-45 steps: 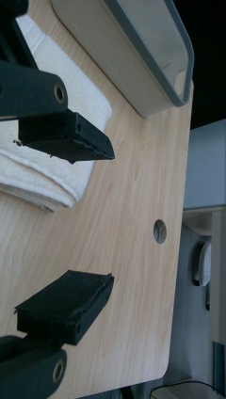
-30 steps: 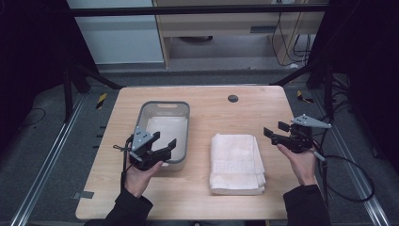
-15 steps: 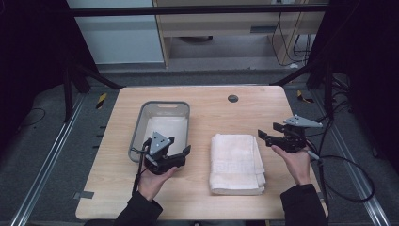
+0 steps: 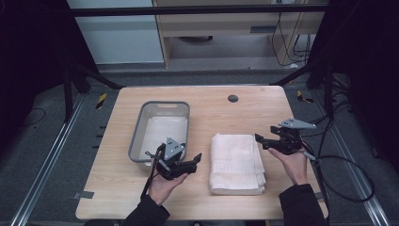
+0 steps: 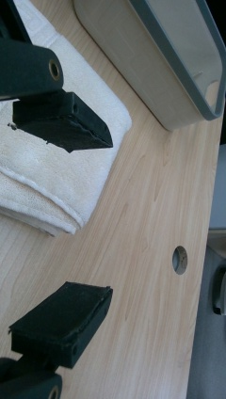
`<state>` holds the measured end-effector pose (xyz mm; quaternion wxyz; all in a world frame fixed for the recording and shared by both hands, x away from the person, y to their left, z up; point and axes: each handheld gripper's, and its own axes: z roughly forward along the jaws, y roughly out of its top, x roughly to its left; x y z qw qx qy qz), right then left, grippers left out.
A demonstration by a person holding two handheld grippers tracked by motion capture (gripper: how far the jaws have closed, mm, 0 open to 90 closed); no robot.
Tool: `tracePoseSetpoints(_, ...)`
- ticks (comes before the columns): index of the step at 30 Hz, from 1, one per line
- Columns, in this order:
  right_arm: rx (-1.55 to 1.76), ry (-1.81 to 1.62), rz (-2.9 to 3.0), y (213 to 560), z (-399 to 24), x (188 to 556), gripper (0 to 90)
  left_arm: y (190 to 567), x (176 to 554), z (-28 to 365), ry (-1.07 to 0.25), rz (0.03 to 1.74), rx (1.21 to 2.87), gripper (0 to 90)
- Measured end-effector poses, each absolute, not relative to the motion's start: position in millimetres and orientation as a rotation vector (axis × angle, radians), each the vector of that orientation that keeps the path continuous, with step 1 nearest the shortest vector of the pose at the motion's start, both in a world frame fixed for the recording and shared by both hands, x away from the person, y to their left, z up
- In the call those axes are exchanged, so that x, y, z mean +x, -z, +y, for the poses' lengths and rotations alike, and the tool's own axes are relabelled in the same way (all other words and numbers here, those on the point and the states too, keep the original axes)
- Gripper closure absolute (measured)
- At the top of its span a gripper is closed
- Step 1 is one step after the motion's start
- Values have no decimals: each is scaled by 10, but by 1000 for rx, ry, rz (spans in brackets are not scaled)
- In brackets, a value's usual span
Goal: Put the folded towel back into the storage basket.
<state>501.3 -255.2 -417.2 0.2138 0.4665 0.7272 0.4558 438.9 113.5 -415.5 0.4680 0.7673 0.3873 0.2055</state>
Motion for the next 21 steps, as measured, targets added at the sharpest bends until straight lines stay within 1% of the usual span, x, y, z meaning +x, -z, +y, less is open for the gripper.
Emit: tracePoseSetpoints(21,1313,-1221,2098,4408,-2456,5084,238,4417,4333,815,-446,910,1996,297)
